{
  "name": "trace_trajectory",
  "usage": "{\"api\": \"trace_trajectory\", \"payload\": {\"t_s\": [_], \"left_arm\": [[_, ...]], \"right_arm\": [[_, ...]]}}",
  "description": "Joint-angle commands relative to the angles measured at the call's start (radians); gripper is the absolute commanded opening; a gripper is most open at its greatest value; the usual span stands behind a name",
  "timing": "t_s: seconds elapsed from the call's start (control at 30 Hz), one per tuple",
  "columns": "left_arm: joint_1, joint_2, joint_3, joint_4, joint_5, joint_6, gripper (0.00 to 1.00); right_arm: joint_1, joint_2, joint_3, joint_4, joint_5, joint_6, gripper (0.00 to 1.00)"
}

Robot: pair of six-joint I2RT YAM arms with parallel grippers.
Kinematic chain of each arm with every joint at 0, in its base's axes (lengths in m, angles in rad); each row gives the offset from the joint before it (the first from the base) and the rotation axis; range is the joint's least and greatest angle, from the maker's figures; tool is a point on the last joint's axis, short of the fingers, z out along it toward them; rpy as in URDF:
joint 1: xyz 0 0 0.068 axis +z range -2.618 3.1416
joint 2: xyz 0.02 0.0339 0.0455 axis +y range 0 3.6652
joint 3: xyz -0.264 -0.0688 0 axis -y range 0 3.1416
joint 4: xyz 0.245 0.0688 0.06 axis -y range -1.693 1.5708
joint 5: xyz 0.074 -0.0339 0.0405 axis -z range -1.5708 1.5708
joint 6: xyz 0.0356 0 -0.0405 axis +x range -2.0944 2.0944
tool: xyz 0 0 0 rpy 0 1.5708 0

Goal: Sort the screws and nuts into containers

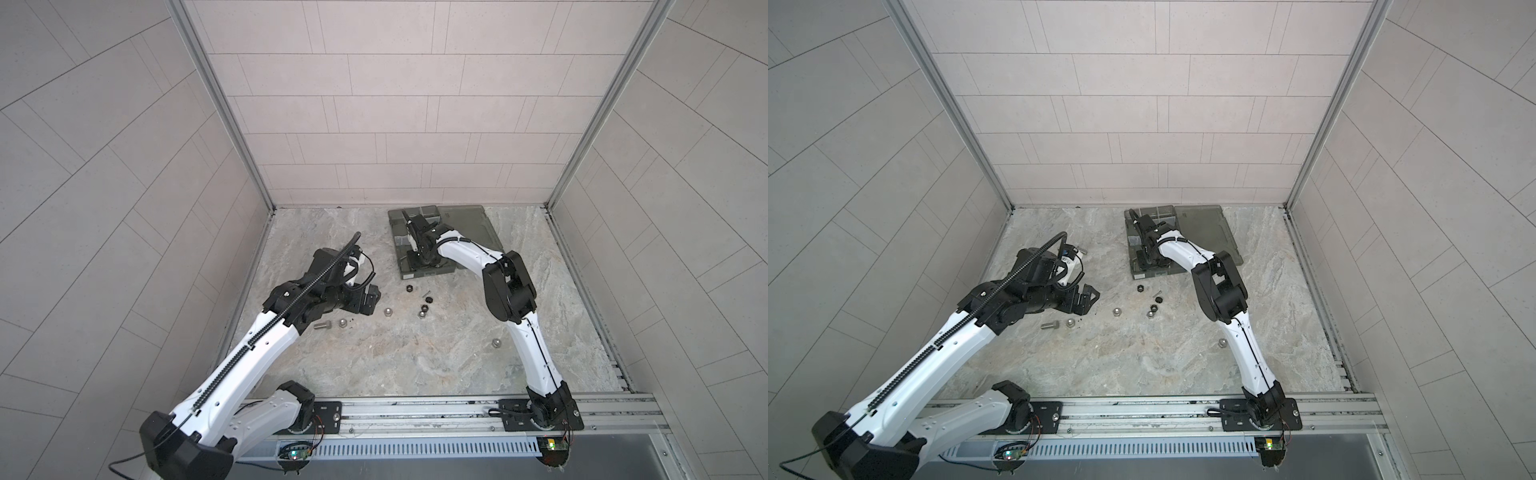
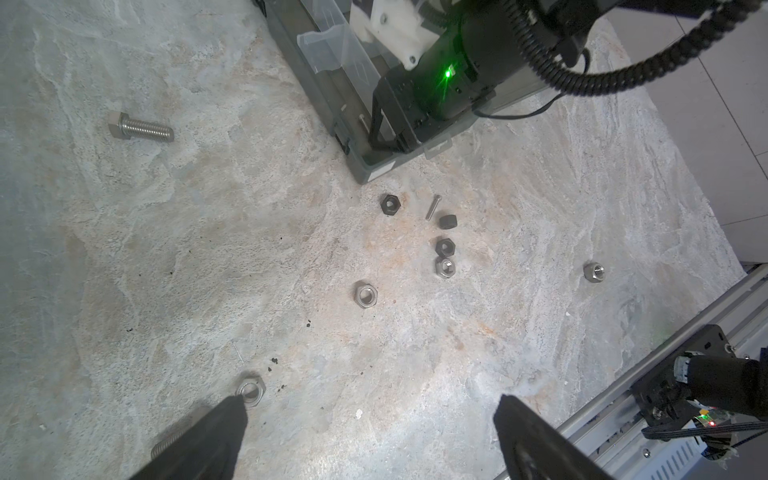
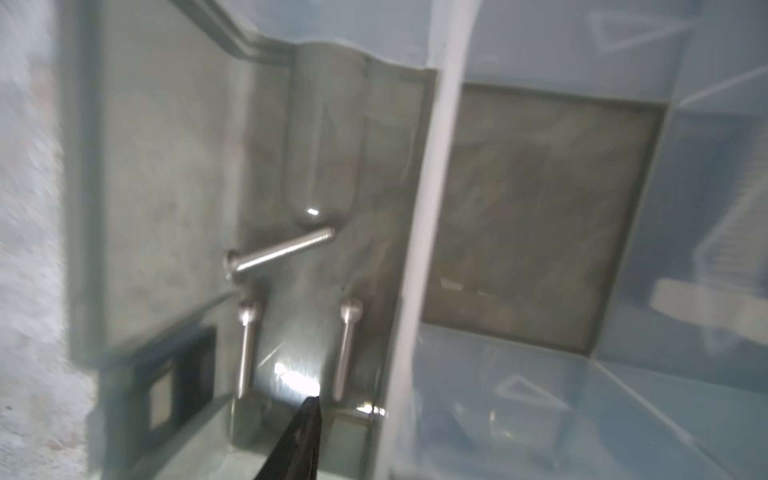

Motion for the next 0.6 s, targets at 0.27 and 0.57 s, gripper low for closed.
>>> {"api": "trace_trajectory", "payload": {"t_s": [0.27,0.57], "left_arm": [[-0.002,-0.124,-0.058,-0.032,-0.002,0.001,1.00],[-0.002,-0.210,-0.078,-0.067,-0.043,0.012,1.00]], "right_arm": [[0.119,-0.075,-0.032,-0.017,0.064,0.136,0.41],[0.150,0.023,0.135,-0.048,0.088,0.164,0.42]]}}
